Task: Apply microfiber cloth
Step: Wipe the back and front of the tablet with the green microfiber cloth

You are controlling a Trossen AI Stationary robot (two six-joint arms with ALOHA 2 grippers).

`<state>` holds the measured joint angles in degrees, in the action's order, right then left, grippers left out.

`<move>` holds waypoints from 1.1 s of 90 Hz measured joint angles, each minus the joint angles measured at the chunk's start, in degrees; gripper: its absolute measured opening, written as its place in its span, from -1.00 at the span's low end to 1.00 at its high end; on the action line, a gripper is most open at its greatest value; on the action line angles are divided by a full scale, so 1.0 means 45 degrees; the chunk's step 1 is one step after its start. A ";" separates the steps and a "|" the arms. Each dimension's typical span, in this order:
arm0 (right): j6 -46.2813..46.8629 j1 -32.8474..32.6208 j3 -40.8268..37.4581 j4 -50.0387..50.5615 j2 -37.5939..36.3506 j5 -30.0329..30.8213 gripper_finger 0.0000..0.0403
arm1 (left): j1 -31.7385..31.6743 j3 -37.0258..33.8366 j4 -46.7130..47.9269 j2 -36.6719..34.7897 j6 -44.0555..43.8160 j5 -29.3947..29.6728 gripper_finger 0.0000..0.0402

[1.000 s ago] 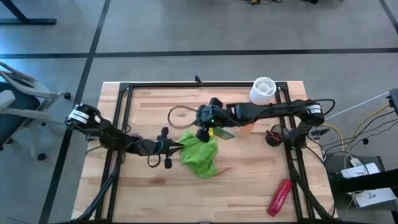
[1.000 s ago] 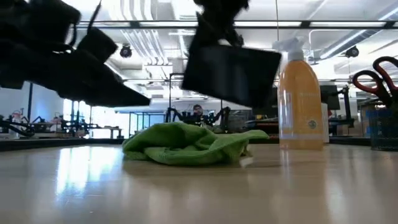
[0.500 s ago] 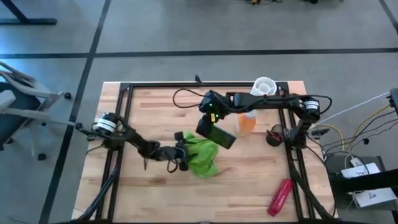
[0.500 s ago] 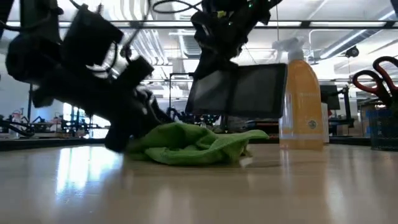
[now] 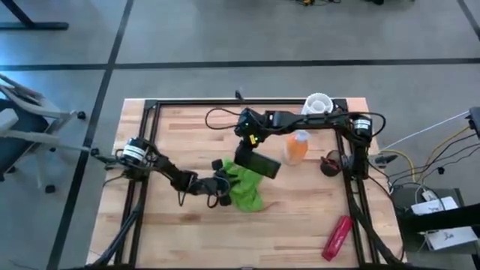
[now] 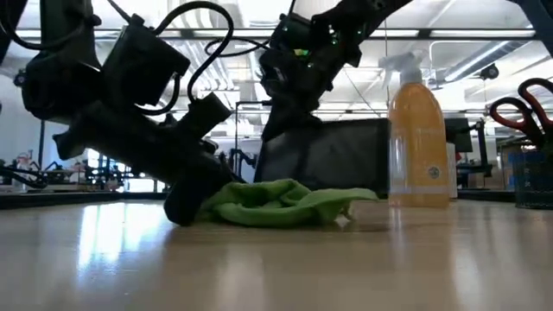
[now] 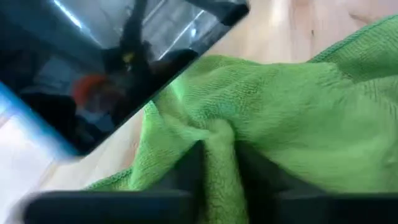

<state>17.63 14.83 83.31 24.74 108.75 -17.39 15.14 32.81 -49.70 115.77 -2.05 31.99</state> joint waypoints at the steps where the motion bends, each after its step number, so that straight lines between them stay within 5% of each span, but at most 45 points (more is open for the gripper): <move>1: -0.0049 -0.0003 0.0000 0.0006 -0.0002 0.0060 -0.96 | 0.0016 -0.0003 0.0031 -0.0029 0.0001 0.0003 -0.91; 22: -0.0516 -0.0009 0.0349 0.0043 -0.0317 0.1162 -0.96 | 0.0582 -0.0290 0.1848 -0.1287 -0.0178 0.0591 -0.98; 38: -0.0592 -0.0009 0.0759 0.0036 -0.0345 0.1307 -0.96 | 0.1746 -0.0552 0.2429 -0.2949 0.1444 0.2596 -0.99; 49: -0.0267 -0.0132 0.0831 -0.0341 -0.0354 0.1378 -0.96 | 0.2083 -0.0530 -0.0575 -0.3594 0.3376 0.4276 -1.00; 71: 0.1079 -0.0731 0.0831 -0.1342 -0.0354 0.1493 -0.96 | 0.1322 -0.0576 -0.7427 -0.2064 0.6503 0.3547 -1.00; 99: 0.2017 -0.1078 0.0826 -0.2407 -0.0229 0.1544 -0.96 | 0.0107 0.1888 -0.8611 0.0311 0.8052 0.2599 -1.00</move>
<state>26.70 9.98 87.02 13.91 107.72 -10.44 15.62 41.31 -88.45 117.17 34.18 43.69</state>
